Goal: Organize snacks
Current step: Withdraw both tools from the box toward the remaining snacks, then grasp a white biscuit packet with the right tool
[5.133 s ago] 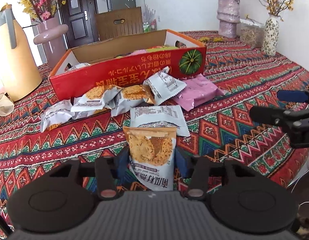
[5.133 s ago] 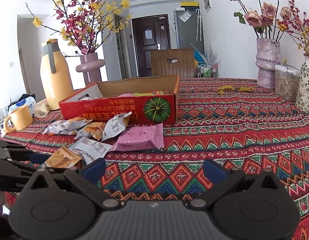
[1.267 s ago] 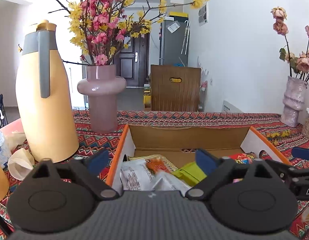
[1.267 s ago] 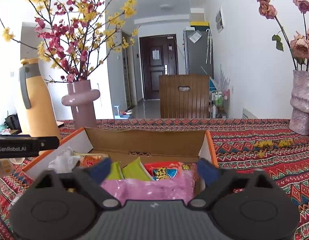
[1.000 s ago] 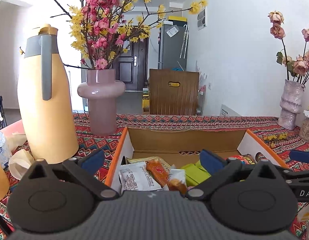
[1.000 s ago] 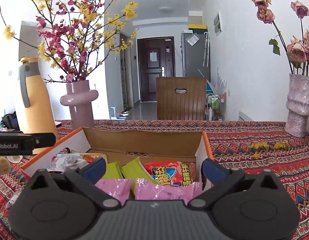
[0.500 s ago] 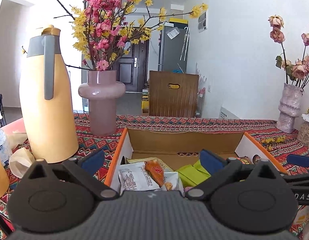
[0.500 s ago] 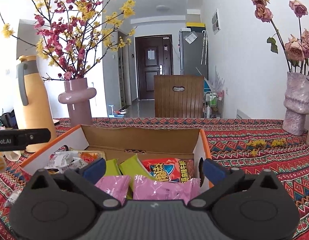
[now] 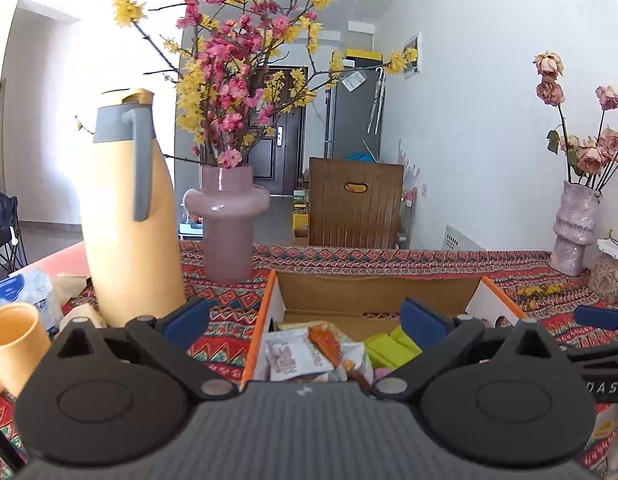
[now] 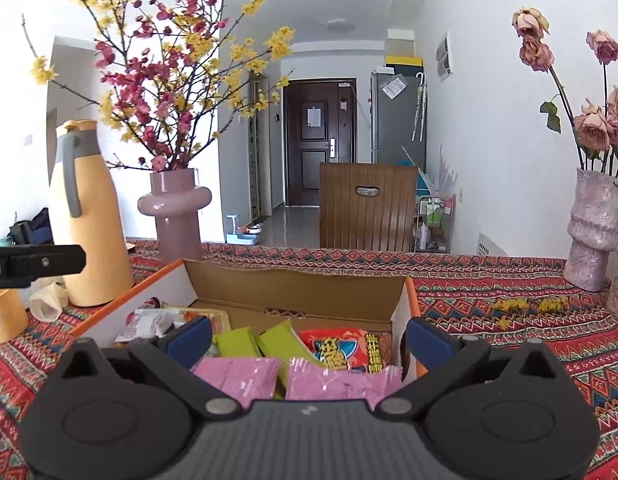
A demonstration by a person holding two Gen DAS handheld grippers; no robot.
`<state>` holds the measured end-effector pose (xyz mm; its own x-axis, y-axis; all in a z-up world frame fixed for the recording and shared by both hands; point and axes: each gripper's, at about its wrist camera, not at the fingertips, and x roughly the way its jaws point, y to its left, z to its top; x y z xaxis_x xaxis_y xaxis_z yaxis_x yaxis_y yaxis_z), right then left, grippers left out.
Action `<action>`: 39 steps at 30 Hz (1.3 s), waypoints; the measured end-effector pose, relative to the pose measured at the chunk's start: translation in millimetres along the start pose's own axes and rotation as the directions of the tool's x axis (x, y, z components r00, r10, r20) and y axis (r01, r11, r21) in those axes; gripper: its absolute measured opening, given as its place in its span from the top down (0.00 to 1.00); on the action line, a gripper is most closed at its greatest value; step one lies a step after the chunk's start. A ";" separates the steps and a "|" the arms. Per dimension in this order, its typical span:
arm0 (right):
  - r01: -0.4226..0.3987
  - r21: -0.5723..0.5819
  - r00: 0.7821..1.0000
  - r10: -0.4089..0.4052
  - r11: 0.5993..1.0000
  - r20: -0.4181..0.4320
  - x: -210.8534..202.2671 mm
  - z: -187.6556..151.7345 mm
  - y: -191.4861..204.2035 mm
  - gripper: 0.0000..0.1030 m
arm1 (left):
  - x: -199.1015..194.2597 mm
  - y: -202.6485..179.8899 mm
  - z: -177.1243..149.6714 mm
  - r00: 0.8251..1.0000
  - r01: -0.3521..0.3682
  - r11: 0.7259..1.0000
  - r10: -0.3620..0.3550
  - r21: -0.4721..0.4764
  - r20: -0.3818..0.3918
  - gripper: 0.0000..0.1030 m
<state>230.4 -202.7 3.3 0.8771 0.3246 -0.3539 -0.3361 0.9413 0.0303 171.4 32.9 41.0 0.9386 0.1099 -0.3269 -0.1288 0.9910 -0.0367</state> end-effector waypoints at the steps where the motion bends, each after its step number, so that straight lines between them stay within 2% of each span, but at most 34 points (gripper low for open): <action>1: 0.003 -0.003 1.000 -0.003 1.000 -0.003 -3.2 -1.3 0.5 0.00 | -2.2 2.4 -1.6 1.000 -0.002 1.000 0.002 0.004 -0.005 0.00; 14: 0.027 0.003 0.997 -0.027 1.000 -0.070 -36.7 -31.5 0.5 0.00 | -22.2 39.2 -38.8 0.995 -0.049 0.998 0.051 0.033 -0.084 0.00; 26: 0.021 0.034 0.990 -0.016 0.999 -0.142 -38.7 -58.4 10.2 0.00 | -25.5 66.2 -69.8 0.991 -0.044 0.999 0.043 -0.009 -0.123 0.00; 39: 0.030 0.056 0.985 -0.020 0.998 -0.170 -32.6 -70.2 16.5 0.00 | -20.5 70.3 -80.9 0.994 -0.040 0.999 0.037 -0.024 -0.099 0.00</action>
<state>172.1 -204.2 -50.3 0.8123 0.2854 -0.5086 -0.2901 0.9543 0.0721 117.2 94.2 -31.3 0.8968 0.1383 -0.4202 -0.1736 0.9837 -0.0467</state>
